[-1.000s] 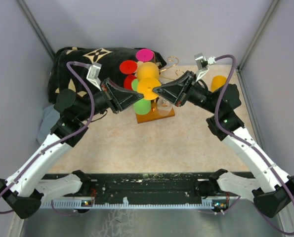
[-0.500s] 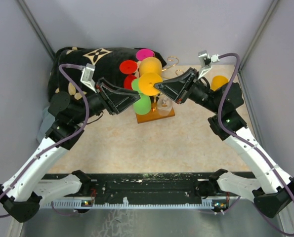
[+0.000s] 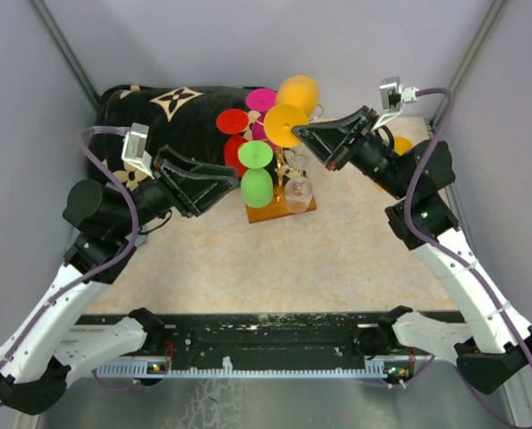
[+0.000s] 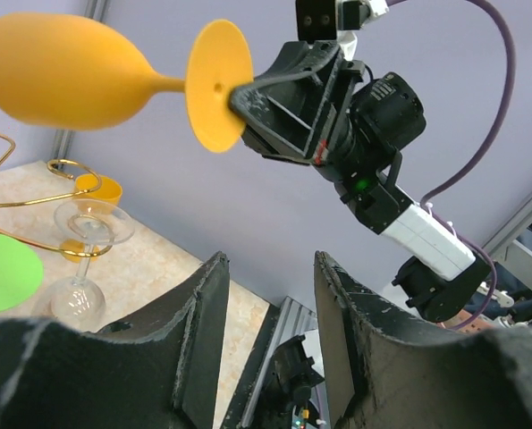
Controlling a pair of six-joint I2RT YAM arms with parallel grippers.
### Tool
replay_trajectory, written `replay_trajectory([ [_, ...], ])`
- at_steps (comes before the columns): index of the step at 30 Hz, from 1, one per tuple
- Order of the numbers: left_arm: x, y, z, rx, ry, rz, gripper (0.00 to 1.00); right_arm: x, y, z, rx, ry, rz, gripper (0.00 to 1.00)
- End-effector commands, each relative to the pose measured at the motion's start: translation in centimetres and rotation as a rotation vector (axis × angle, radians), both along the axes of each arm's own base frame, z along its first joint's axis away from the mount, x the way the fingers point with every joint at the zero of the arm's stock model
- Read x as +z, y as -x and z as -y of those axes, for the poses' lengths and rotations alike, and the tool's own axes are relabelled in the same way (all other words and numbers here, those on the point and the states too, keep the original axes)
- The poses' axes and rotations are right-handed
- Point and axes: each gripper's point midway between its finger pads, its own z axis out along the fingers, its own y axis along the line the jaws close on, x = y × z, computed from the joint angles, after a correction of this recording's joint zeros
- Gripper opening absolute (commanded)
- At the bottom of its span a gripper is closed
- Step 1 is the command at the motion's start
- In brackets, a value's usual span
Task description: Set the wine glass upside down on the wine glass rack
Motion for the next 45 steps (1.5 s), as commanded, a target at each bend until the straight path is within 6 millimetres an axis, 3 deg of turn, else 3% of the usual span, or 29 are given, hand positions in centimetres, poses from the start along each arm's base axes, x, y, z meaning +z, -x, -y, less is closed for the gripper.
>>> replay_trajectory([
  [1, 0.3, 0.4, -0.7, 0.019, 0.006, 0.025, 0.49, 3.2, -1.9, 2.1, -0.115, -0.051, 0.079, 0.0],
  [15, -0.5, 0.8, -1.1, 0.022, -0.003, 0.029, 0.49, 1.9, -13.8, 5.5, -0.334, -0.028, 0.016, 0.0],
  [25, -0.4, 0.9, -1.3, 0.032, -0.013, 0.03, 0.49, -2.2, -20.2, 4.5, -0.259, -0.049, -0.137, 0.0],
  [30, -0.3, 1.0, -1.3, 0.034, -0.018, 0.033, 0.49, -3.6, -21.4, 4.3, -0.21, -0.074, -0.209, 0.0],
  [43, -0.6, 0.8, -1.2, 0.034, -0.016, 0.024, 0.49, -3.9, -22.0, 4.3, -0.1, -0.114, -0.356, 0.0],
  [45, -0.6, 0.8, -1.2, 0.031, -0.016, 0.024, 0.49, -5.3, -23.1, 4.1, -0.095, -0.102, -0.398, 0.0],
])
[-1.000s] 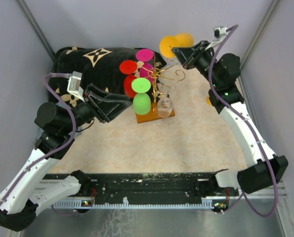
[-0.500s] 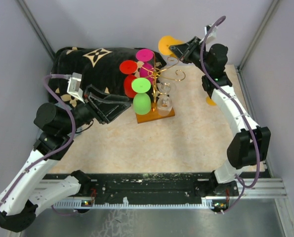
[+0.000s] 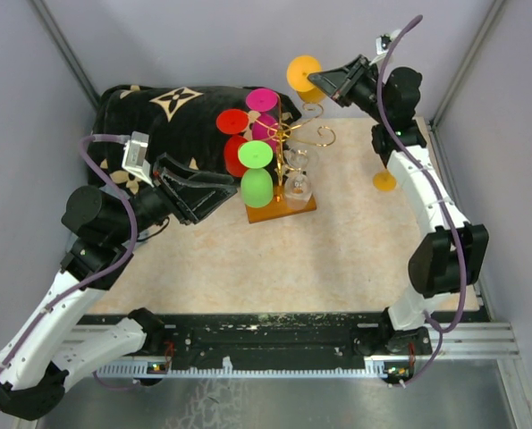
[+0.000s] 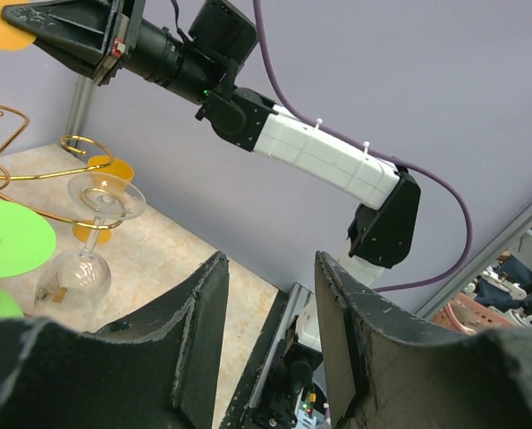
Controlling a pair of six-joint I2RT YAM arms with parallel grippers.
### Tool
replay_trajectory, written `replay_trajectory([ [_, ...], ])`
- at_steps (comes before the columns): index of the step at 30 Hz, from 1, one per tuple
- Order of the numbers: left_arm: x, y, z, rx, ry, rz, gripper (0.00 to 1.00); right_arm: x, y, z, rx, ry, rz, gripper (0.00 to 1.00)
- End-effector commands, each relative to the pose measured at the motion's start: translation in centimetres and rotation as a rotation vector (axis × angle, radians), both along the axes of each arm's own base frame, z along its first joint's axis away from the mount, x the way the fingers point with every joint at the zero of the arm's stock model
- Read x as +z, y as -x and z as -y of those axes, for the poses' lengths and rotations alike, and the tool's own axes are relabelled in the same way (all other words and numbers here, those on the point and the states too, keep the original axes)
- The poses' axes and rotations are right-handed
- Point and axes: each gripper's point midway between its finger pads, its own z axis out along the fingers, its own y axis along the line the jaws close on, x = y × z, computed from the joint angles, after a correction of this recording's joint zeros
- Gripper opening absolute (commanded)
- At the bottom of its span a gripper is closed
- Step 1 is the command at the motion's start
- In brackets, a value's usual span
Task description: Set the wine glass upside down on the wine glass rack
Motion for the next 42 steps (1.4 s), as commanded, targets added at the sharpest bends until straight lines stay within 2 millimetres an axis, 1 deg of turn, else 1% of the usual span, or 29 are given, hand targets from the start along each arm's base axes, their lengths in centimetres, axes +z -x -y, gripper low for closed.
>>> replay_trajectory([
  [1, 0.9, 0.2, -0.5, 0.013, 0.018, 0.032, 0.49, 1.3, -0.7, -0.2, 0.053, -0.037, 0.006, 0.0],
  [9, 0.7, 0.2, -0.4, 0.011, 0.016, 0.029, 0.49, -0.8, -1.8, -0.5, 0.089, -0.049, -0.06, 0.0],
  [16, 0.6, 0.2, -0.4, 0.012, 0.014, 0.024, 0.49, -1.2, -1.8, -0.4, 0.116, -0.079, -0.098, 0.0],
  [21, 0.6, 0.2, -0.3, 0.008, 0.017, 0.022, 0.49, -1.4, -1.3, -0.4, 0.161, -0.102, -0.128, 0.0],
  [26, 0.6, 0.2, -0.3, 0.008, 0.019, 0.022, 0.49, -1.7, -0.9, -0.5, 0.186, -0.087, -0.15, 0.0],
  [34, 0.5, 0.2, -0.3, 0.0, 0.026, 0.015, 0.49, -3.2, -0.5, -0.8, 0.217, -0.053, -0.184, 0.0],
  [42, 0.4, 0.2, -0.2, -0.004, 0.028, 0.009, 0.5, -4.1, 0.0, -0.3, 0.214, -0.043, -0.205, 0.0],
])
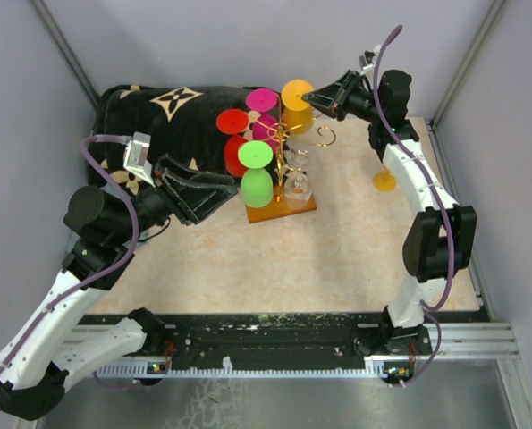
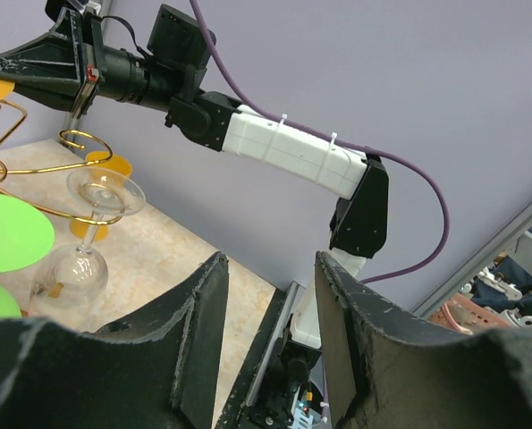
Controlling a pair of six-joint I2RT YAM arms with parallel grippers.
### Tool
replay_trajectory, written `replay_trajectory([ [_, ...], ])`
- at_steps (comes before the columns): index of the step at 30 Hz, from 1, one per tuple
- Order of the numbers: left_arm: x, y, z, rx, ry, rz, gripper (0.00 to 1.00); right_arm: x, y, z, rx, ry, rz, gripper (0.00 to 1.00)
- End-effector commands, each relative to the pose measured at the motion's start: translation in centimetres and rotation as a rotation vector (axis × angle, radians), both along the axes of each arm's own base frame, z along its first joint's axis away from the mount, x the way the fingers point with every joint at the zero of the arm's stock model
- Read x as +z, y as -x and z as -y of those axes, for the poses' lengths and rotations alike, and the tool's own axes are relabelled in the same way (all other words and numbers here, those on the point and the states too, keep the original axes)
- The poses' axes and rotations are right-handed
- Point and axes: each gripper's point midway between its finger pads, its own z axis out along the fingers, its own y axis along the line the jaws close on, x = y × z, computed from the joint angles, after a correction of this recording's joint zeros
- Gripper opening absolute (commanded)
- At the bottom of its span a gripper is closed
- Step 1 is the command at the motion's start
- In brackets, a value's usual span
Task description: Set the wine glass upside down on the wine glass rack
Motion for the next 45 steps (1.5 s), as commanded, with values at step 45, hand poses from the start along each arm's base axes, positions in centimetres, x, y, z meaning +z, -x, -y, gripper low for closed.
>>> replay_trajectory([
  [45, 0.6, 0.1, 0.1, -0.016, 0.037, 0.007, 0.5, 1.0, 0.1, 5.8, -0.092, 0.003, 0.082, 0.0],
])
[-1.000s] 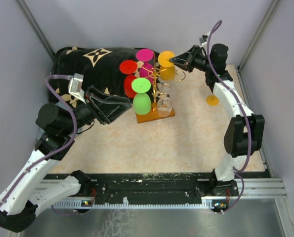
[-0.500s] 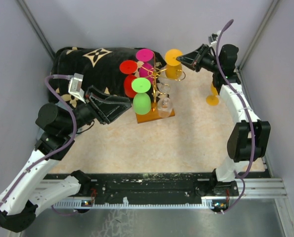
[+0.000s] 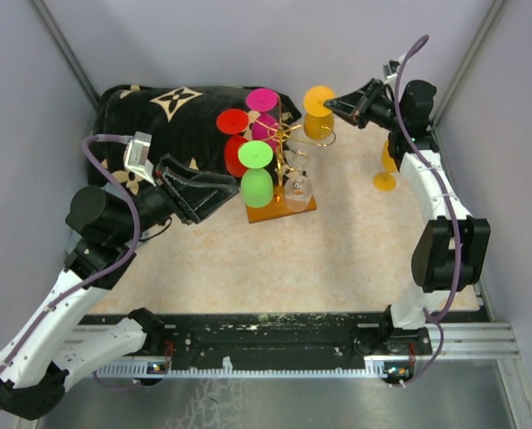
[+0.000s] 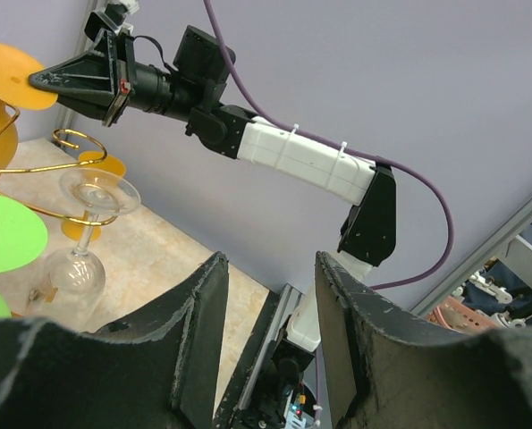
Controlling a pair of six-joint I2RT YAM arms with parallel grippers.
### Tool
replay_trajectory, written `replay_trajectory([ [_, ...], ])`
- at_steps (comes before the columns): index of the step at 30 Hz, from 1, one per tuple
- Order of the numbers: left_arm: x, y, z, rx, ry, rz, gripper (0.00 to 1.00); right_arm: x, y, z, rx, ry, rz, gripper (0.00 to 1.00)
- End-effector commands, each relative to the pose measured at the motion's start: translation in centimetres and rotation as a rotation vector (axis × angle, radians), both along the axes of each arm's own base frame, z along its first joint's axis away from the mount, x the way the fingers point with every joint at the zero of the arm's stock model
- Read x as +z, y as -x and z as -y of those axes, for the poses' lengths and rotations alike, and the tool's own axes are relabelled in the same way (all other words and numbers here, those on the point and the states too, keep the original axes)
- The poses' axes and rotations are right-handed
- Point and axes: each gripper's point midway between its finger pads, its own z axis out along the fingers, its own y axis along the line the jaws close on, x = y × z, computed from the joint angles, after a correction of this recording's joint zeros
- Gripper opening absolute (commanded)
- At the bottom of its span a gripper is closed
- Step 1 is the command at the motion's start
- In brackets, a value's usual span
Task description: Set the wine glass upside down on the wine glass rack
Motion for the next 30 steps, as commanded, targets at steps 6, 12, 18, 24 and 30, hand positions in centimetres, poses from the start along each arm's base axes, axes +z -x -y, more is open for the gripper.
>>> replay_trajectory([
  [6, 0.2, 0.0, 0.1, -0.007, 0.016, 0.014, 0.5, 1.5, -1.8, 0.4, -0.01, -0.019, 0.089, 0.0],
  [12, 0.0, -0.2, 0.2, -0.006, 0.015, 0.01, 0.5, 1.5, -2.4, 0.1, 0.001, -0.037, 0.098, 0.0],
  [18, -0.1, -0.3, 0.3, -0.005, 0.013, 0.009, 0.5, 1.6, -3.2, -0.6, 0.017, -0.062, 0.1, 0.0],
  [24, -0.1, -0.3, 0.2, -0.002, 0.009, 0.01, 0.5, 1.4, -3.4, -1.3, 0.033, -0.077, 0.098, 0.12],
  [30, -0.1, -0.2, 0.1, 0.002, 0.007, 0.014, 0.5, 1.7, -2.7, -1.3, 0.043, -0.1, 0.124, 0.32],
])
